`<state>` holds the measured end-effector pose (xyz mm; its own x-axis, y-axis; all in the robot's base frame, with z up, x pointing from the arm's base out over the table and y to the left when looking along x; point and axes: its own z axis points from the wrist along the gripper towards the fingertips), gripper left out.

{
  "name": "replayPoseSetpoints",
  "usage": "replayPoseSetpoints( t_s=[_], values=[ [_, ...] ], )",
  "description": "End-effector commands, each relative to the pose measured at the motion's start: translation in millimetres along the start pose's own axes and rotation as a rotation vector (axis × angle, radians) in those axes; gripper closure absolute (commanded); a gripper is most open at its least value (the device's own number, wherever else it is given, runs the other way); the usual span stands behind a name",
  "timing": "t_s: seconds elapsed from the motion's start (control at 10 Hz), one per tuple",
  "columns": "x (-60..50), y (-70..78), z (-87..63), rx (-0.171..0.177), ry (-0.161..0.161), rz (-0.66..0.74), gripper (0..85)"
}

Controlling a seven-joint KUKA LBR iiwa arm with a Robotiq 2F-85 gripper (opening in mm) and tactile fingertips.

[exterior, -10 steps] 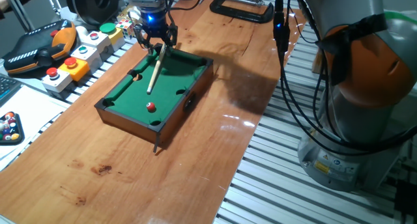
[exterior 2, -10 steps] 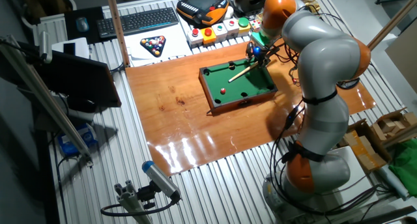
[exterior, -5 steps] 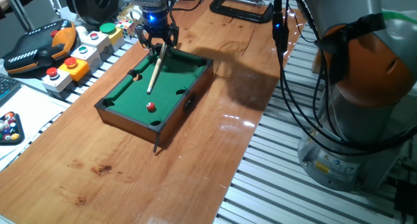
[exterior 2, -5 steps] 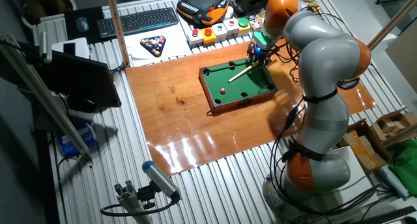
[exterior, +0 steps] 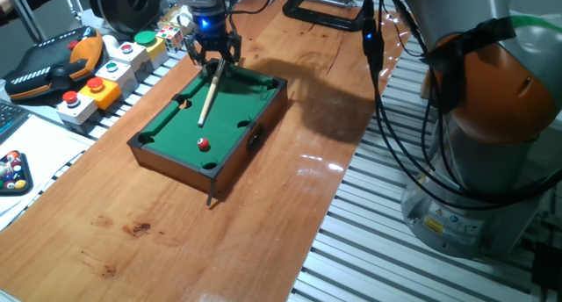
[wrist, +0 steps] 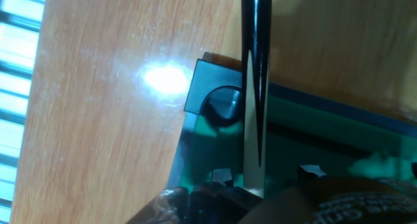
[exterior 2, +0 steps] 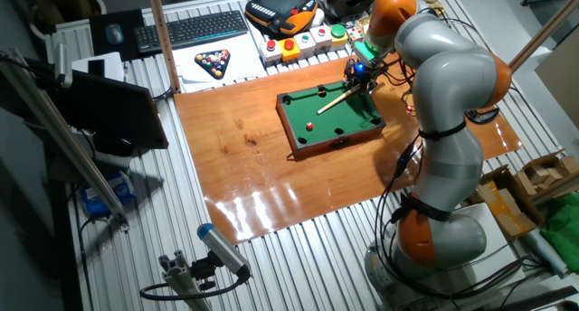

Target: Hit the pool ball

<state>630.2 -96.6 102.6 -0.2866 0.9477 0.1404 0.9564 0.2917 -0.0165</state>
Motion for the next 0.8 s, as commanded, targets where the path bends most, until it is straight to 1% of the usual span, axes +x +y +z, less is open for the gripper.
replayPoseSetpoints(
  t_s=[0.0, 0.3, 0.7],
  values=[
    [-0.1, 0.2, 0.6, 0.003, 0.002, 0.002, 30.0],
    [-1.4, -0.5, 4.1, 0.006, 0.016, 0.003, 31.3],
    [-2.3, 0.2, 6.4, 0.009, 0.025, 0.007, 33.0]
  ],
)
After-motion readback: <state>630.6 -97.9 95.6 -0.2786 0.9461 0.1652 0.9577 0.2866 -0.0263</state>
